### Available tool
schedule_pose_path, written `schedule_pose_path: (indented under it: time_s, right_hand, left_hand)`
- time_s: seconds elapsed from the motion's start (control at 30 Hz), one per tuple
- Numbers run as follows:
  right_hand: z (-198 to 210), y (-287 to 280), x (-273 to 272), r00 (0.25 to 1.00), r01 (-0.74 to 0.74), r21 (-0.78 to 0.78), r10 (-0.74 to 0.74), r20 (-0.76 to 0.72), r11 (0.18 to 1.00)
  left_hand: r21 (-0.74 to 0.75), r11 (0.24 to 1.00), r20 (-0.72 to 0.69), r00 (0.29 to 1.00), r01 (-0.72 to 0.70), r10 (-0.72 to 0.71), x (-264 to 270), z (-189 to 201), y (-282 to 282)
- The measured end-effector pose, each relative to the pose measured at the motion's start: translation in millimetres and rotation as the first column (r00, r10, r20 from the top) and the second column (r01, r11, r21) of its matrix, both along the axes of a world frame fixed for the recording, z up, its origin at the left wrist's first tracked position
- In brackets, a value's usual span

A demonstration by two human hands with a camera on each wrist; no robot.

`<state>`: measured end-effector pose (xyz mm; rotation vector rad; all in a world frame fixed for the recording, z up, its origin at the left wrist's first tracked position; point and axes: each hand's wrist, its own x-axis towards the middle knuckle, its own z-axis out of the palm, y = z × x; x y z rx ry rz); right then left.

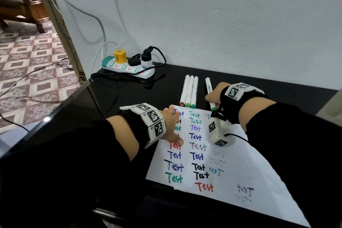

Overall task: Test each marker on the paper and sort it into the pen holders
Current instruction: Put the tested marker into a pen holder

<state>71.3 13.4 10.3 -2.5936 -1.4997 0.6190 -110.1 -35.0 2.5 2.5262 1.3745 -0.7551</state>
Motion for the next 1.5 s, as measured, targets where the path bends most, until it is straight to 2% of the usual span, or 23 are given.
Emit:
schedule_pose_path:
  time_s: [0.1, 0.23, 0.3, 0.4, 0.47, 0.57, 0.73, 0.83, 0.93, 1.07, 1.23, 1.3, 1.43, 1.5]
  right_hand:
    - [6, -17, 3, 0.977, 0.102, 0.039, -0.092, -0.195, 0.994]
    - [15, -44, 4, 0.837, 0.241, 0.084, -0.163, -0.522, 0.967]
    - [21, -54, 2, 0.777, 0.266, 0.097, -0.154, -0.61, 0.959]
    - [34, -68, -2, 0.726, 0.286, 0.143, -0.117, -0.678, 0.947]
    - [43, -77, -4, 0.699, 0.303, 0.172, -0.096, -0.708, 0.937]
    - [53, -92, -8, 0.648, 0.331, 0.202, -0.066, -0.759, 0.922]
    - [67, -114, -21, 0.562, 0.353, 0.216, -0.022, -0.827, 0.91]
    - [70, -125, -25, 0.542, 0.367, 0.244, 0.007, -0.84, 0.898]
    - [69, -136, -24, 0.575, 0.361, 0.29, 0.033, -0.818, 0.886]
    - [62, -147, -19, 0.595, 0.432, 0.383, 0.062, -0.802, 0.816]
    - [65, -161, -21, 0.487, 0.552, 0.385, 0.089, -0.869, 0.74]
    - [70, -164, -24, 0.468, 0.555, 0.358, 0.073, -0.881, 0.751]
    - [78, -169, -25, 0.514, 0.526, 0.369, 0.06, -0.856, 0.767]
    - [79, -170, -23, 0.498, 0.534, 0.384, 0.087, -0.863, 0.754]
  left_hand:
    - [0.0, 1.0, 0.007, 1.0, -0.007, 0.007, 0, 2, -2]
    - [-0.005, 0.999, 0.028, 0.998, -0.05, 0.05, -1, 4, -2]
    - [0.009, 0.998, 0.079, 0.995, -0.067, 0.066, -1, 8, -5]
    - [0.024, 0.997, 0.21, 0.975, -0.073, 0.066, 4, 23, -17]
    - [-0.004, 0.995, 0.354, 0.93, -0.102, 0.097, 7, 35, -24]
    - [-0.047, 0.986, 0.555, 0.816, -0.162, 0.16, 12, 52, -37]
    - [-0.048, 0.976, 0.715, 0.675, -0.212, 0.182, 18, 73, -60]
    - [-0.019, 0.969, 0.73, 0.659, -0.245, 0.181, 17, 81, -70]
    - [0.011, 0.968, 0.716, 0.678, -0.252, 0.168, 15, 84, -77]
    - [0.002, 0.968, 0.745, 0.646, -0.252, 0.167, 13, 78, -85]
    - [0.014, 0.976, 0.759, 0.637, -0.218, 0.131, 19, 78, -91]
    - [0.014, 0.976, 0.776, 0.618, -0.218, 0.127, 22, 79, -90]
    - [-0.047, 0.981, 0.818, 0.556, -0.19, 0.147, 27, 80, -88]
    - [-0.089, 0.982, 0.842, 0.514, -0.165, 0.163, 28, 80, -84]
